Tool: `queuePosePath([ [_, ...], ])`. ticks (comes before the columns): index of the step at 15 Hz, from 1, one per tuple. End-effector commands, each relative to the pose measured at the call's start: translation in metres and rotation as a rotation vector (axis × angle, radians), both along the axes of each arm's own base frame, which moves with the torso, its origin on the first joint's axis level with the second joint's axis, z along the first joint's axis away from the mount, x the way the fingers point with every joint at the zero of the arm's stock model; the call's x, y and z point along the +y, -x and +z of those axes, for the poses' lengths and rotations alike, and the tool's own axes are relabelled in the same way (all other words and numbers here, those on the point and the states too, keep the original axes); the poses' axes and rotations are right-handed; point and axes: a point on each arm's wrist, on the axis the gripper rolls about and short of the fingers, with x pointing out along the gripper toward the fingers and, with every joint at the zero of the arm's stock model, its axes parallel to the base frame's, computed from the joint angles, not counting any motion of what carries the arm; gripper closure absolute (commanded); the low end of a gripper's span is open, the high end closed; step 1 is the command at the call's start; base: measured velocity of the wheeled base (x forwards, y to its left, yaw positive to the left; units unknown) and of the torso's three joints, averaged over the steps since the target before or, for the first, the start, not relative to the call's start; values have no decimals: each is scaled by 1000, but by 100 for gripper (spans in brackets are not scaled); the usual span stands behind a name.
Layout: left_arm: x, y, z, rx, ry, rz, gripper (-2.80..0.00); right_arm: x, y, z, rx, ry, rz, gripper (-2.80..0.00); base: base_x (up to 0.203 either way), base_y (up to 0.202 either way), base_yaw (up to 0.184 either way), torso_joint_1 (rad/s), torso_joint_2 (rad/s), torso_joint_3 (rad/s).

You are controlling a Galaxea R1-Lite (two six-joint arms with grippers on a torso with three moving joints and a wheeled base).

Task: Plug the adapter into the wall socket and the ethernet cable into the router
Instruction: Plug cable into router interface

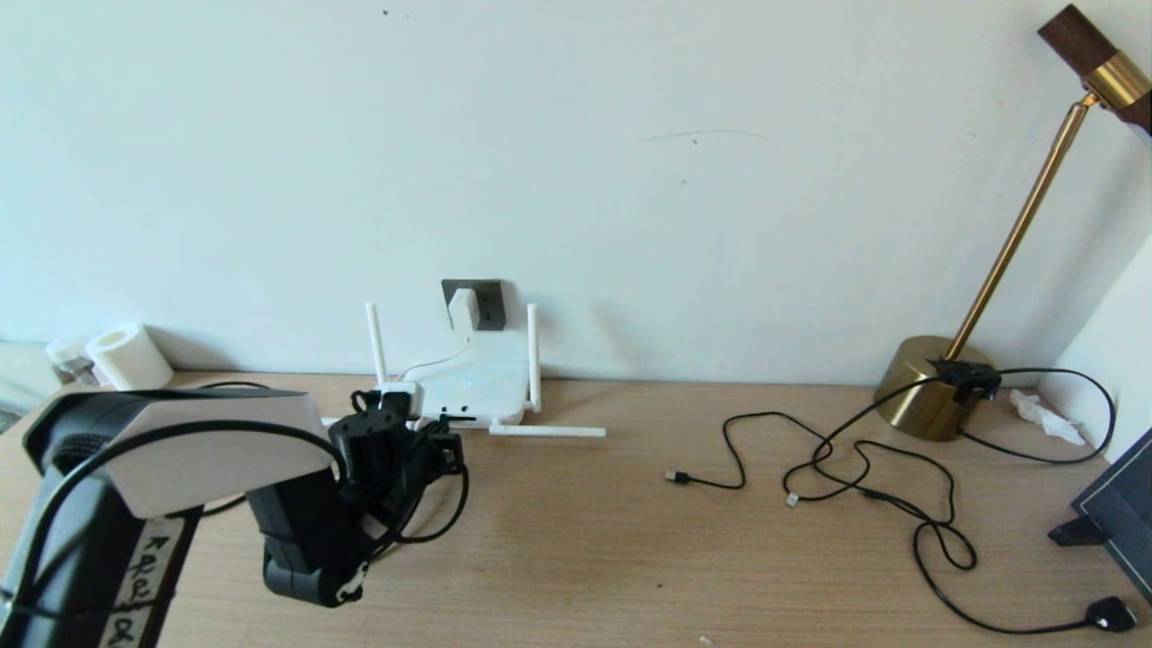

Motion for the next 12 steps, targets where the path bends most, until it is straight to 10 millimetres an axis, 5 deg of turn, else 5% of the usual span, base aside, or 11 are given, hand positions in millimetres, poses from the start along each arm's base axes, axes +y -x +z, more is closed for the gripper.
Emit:
queuePosePath([
  [1, 0, -1, 2, -17, 6, 1, 0, 0, 0, 0, 0, 0, 0, -280, 0, 0, 0, 0, 0, 0],
  [4, 0, -1, 0, -13, 6, 3, 0, 0, 0, 0, 1, 0, 0, -280, 0, 0, 0, 0, 0, 0],
  [5, 0, -1, -1, -11, 7, 3, -280, 0, 0, 0, 1, 0, 0, -280, 0, 0, 0, 0, 0, 0],
  [12, 3, 16, 11, -5, 12, -1, -280, 0, 0, 0, 1, 0, 0, -280, 0, 0, 0, 0, 0, 0],
])
